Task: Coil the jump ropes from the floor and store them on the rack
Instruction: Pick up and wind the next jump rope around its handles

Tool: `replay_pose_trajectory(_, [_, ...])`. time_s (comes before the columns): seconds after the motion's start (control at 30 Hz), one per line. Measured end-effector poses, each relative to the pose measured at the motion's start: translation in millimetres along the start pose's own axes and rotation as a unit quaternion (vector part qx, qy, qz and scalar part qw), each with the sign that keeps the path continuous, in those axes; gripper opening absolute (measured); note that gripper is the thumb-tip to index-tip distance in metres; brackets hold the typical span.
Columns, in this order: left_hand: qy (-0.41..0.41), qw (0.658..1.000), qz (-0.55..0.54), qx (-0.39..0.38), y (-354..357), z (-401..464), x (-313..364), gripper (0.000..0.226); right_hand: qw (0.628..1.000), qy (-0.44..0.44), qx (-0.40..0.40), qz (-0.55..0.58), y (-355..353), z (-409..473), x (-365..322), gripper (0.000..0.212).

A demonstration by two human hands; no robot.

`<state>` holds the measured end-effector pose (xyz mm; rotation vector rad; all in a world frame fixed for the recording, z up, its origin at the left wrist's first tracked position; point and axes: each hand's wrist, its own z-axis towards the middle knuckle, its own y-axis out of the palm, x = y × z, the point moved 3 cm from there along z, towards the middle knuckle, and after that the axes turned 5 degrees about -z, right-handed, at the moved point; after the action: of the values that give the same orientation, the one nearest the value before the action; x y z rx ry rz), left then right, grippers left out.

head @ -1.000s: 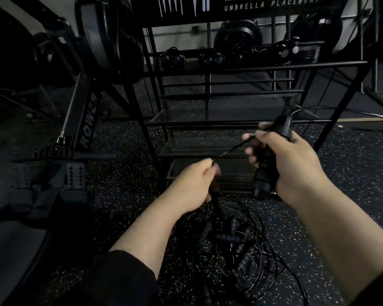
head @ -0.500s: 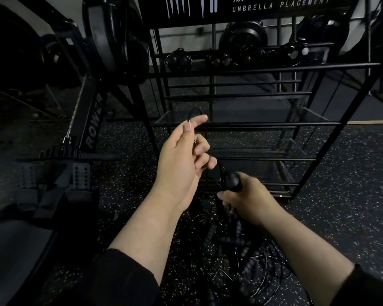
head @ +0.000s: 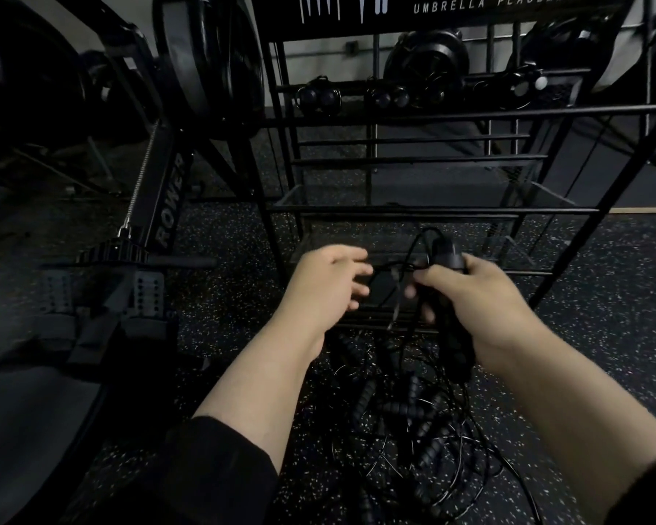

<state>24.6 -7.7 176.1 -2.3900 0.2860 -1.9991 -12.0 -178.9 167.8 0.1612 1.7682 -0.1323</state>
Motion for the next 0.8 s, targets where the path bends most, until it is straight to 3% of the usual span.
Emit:
replay_pose_trajectory(0.2, [0.03, 0.968, 0.224, -0.108, 15.1, -4.3, -5.9, 0.02, 0.999, -0.013, -0.032, 0.012, -9.8, -5.5, -15.5, 0.009])
replay_pose_trajectory(0.33, [-0.006, 0.946, 0.224, -0.234, 27.8, -13.3, -14.2, 0.024, 0.998, -0.007, -0.035, 0.06, -12.2, -7.9, -21.4, 0.009])
replay_pose_trajectory(0.4, [0.002, 0.937, 0.239, -0.253, 32.5, -12.9, -20.6, 0.022, 0.996, -0.003, -0.04, 0.085, -14.4, -7.6, -23.1, 0.011])
replay_pose_trajectory(0.5, [0.041, 0.945, 0.241, -0.218, 34.3, -5.6, -26.5, 0.02, 0.992, -0.021, -0.023, 0.119, -18.0, -5.0, -25.7, 0.017])
replay_pose_trajectory(0.6, [0.116, 0.962, 0.206, -0.134, 29.5, -0.5, -14.6, 0.018, 0.99, -0.052, 0.003, 0.131, -25.6, -2.7, -30.1, 0.021])
replay_pose_trajectory(0.67, [0.167, 0.971, 0.16, -0.054, 20.5, -1.5, -0.3, 0.02, 0.992, -0.061, 0.019, 0.111, -33.3, -0.3, -31.0, 0.022])
replay_pose_trajectory(0.8, [0.26, 0.952, 0.156, 0.044, 4.6, -8.5, 20.2, 0.023, 0.997, -0.04, 0.057, 0.012, -43.4, 7.8, -18.7, 0.022])
